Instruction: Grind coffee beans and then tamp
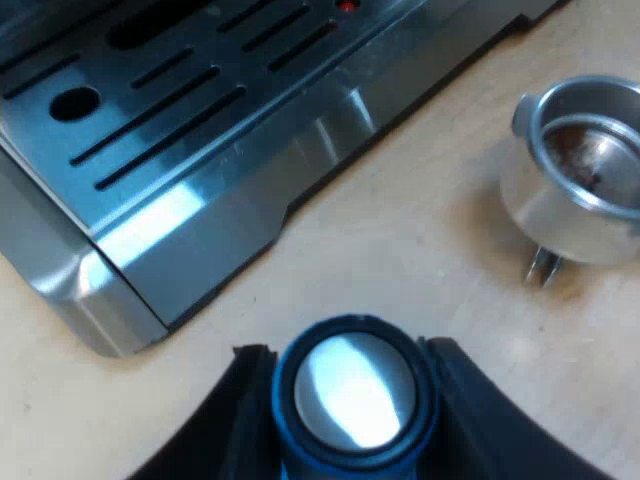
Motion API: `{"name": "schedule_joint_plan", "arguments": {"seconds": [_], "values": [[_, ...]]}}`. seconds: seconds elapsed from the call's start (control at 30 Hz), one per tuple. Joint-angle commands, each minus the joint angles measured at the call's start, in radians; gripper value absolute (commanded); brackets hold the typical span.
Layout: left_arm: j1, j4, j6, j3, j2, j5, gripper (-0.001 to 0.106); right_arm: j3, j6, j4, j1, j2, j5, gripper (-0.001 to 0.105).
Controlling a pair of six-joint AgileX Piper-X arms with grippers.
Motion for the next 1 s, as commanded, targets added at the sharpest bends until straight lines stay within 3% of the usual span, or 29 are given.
{"name": "schedule_joint_plan", "arguments": {"seconds": [0.03, 0.43, 1.0], "values": [[0.0, -0.044, -0.01, 0.006, 0.035, -0.001, 0.006, -0.002, -0.012, -0.01, -0.003, 0.016, -0.005, 0.054], [0.0, -0.307, -0.01, 0.008, 0.201, -0.001, 0.006, -0.002, -0.012, -0.011, -0.003, 0.025, -0.005, 0.054], [0.0, -0.415, -0.01, 0.008, 0.42, -0.001, 0.006, -0.002, -0.012, -0.011, -0.003, 0.025, -0.005, 0.054]]}}
